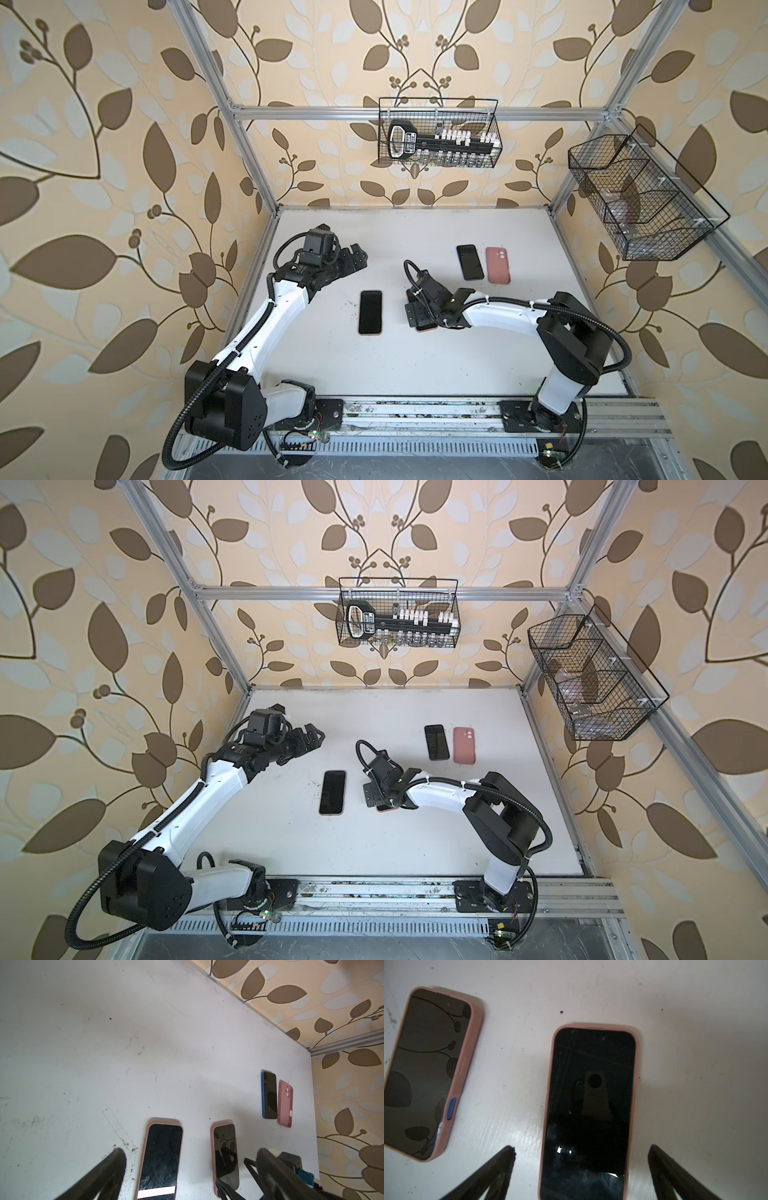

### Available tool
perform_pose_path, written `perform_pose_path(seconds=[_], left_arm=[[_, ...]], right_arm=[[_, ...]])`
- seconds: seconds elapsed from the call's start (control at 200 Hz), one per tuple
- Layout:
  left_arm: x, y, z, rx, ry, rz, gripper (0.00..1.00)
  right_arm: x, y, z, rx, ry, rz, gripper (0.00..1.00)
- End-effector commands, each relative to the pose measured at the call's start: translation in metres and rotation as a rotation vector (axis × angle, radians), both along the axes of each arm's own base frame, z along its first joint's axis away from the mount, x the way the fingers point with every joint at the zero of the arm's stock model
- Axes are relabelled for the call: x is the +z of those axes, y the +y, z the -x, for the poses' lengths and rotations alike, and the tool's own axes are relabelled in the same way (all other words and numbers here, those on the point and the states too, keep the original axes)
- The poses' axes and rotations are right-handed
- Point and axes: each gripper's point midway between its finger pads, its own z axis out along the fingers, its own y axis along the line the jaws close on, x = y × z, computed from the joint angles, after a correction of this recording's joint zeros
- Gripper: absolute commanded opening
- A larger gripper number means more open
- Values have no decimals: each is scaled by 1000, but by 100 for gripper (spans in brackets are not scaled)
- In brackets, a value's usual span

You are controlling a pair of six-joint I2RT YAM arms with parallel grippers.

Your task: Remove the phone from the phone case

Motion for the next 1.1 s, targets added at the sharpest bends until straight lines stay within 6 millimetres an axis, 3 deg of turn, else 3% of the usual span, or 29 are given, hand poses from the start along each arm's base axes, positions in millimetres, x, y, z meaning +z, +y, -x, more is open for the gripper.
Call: perform_pose_path(seconds=[0.0,0.56,1.095], left_arm=[[1,-1,-1,-1,-14,31,99],[4,3,0,10,-21,44,99],[-9,-2,1,24,13,96,99]], right_arm=[[-4,2,-2,-17,7,31,100],[-26,3,-2,2,62,66,94],[-38,-15,6,3,96,134,93]])
